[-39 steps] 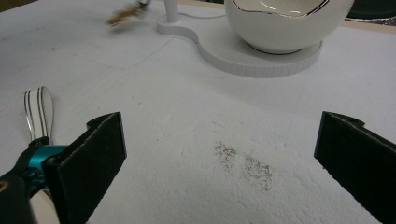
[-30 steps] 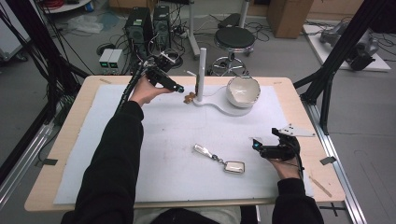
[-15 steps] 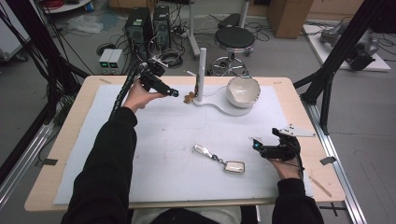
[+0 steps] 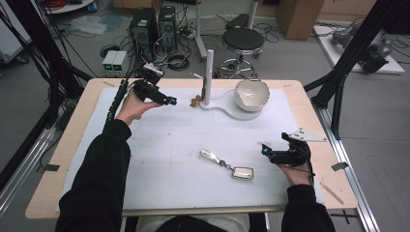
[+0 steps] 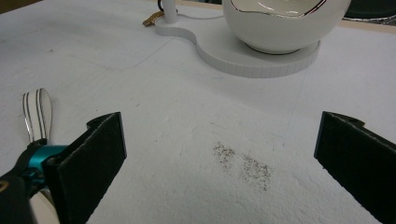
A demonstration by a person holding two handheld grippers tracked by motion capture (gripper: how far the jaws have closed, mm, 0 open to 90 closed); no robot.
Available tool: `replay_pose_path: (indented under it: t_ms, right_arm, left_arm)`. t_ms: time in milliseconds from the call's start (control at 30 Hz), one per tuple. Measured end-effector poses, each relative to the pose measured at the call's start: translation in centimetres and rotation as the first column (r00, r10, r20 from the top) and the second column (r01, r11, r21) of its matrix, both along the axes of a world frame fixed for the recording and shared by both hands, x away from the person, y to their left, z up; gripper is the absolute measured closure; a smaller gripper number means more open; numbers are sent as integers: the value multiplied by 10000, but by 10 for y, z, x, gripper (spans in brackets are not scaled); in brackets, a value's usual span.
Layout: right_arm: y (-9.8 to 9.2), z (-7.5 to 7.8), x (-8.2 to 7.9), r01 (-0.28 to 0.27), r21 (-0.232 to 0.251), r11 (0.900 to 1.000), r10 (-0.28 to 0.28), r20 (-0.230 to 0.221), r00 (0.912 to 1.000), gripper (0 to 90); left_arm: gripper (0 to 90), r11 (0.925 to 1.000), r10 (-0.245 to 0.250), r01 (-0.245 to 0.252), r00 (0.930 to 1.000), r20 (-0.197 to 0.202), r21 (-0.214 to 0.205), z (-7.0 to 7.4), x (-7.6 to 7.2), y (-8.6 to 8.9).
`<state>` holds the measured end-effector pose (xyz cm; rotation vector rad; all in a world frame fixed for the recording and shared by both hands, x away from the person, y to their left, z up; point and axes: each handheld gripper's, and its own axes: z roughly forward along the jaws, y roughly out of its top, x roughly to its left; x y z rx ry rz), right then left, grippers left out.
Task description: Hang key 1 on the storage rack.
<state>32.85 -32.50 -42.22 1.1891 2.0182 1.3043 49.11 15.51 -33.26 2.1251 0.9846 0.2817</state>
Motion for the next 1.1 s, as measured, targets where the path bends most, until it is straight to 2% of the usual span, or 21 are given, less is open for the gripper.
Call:
replay_pose_path:
  t_ms: [133,500,700,967,1100]
  right_arm:
    - [-1,1,-1,36,61,10000,-36,-8,10000,12]
    - [0,1,-1,-33,63,10000,33,-33,10000,11]
    - [-1,1,-2,28,92,10000,-28,-3,10000,11]
    - [0,1,-3,33,58,10000,-33,4,10000,12]
    - [0,1,-3,36,8,10000,-36,35,10000,12]
  left_arm:
    - [17,9999,48,-48,10000,8,97,-1,-7,3]
    - [17,9993,368,-366,9984,419,-46,0,-26,21]
    - [17,9989,450,-455,9974,571,72,-3,-40,35]
    - [17,9968,740,-718,9951,658,-349,-12,-58,53]
    - [17,9963,828,-809,9941,702,-291,-17,-67,59]
